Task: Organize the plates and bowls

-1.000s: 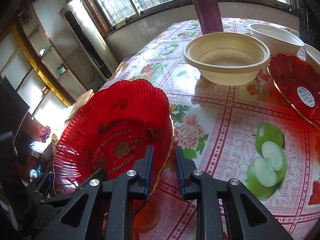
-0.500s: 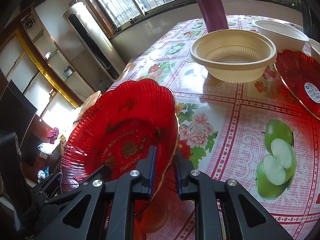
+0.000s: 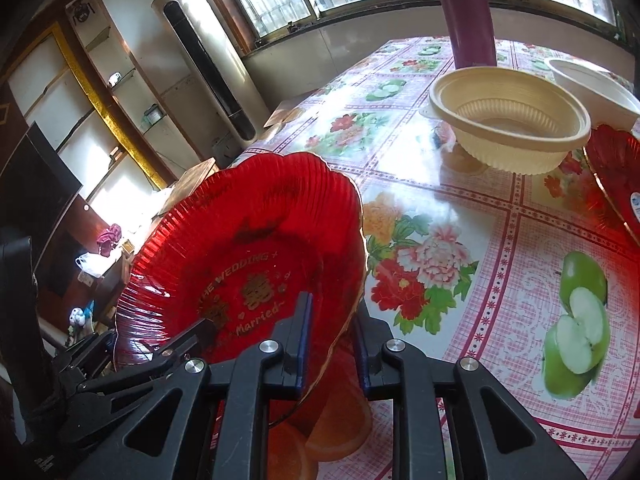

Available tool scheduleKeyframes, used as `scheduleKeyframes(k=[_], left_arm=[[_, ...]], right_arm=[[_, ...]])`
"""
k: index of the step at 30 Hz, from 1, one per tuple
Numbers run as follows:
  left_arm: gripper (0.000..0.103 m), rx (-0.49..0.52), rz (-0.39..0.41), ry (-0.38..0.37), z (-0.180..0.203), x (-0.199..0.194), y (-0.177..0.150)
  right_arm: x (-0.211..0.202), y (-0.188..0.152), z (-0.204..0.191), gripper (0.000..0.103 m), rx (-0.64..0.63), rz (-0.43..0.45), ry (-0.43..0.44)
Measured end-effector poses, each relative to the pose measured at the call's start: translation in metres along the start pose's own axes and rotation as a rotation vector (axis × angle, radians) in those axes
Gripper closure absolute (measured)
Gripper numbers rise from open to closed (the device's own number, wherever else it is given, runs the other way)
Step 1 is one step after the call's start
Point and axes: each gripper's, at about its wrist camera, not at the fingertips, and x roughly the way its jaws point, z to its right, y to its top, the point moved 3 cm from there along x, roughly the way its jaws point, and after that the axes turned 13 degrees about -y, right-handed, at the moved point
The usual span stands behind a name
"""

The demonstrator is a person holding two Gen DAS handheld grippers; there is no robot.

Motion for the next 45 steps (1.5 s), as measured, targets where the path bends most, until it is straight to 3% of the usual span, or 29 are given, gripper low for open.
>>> scheduleKeyframes(k=[2,7,9,13,17,21,27,29,33,38,45], left_arm=[[0.031,0.008,-0.009,0.003,0.002,-0.005,-0.004],[0.031,0.057,0.063,0.016,0.006,-0.04,-0.017],[0.031,0.089,0.096,0.022,0.009,-0.054,-0.022],[0.031,0.136,0.184,0.0,0.025,-0.078,-0.019],[0.028,0.214,0.195,-0.117,0.064,-0.086,-0.01],[0.028,0.249,0.111,-0.239,0.11,-0.069,0.009],[0.028,0.212,-0.088,-0.407,0.178,-0.017,0.025],[0.028,0.212,-0.131,-0.379,0.194,-0.002,0.025],[0.028,0.286,-0.107,-0.303,0.214,0.014,0.031],[0.028,0.241,-0.165,-0.326,0.228,0.04,0.045],[0.028,0.134,-0.158,-0.351,0.238,0.06,0.059]], right_arm=[[-0.01,0.0,0.001,0.072,-0.021,0.031,-0.032],[-0.043,-0.004,0.02,0.041,-0.001,0.116,0.014],[-0.056,-0.006,0.032,0.036,0.01,0.154,0.024],[-0.082,-0.006,0.066,0.032,0.05,0.236,-0.011],[-0.098,-0.008,0.115,0.031,0.134,0.278,-0.094],[-0.107,-0.01,0.17,0.031,0.231,0.279,-0.172],[-0.103,-0.014,0.239,0.029,0.434,0.209,-0.07],[-0.098,-0.015,0.253,0.029,0.482,0.182,-0.023],[-0.087,-0.015,0.274,0.029,0.56,0.136,0.053],[-0.071,-0.014,0.29,0.029,0.647,0.08,0.103],[-0.049,-0.019,0.312,0.029,0.775,0.002,0.137]])
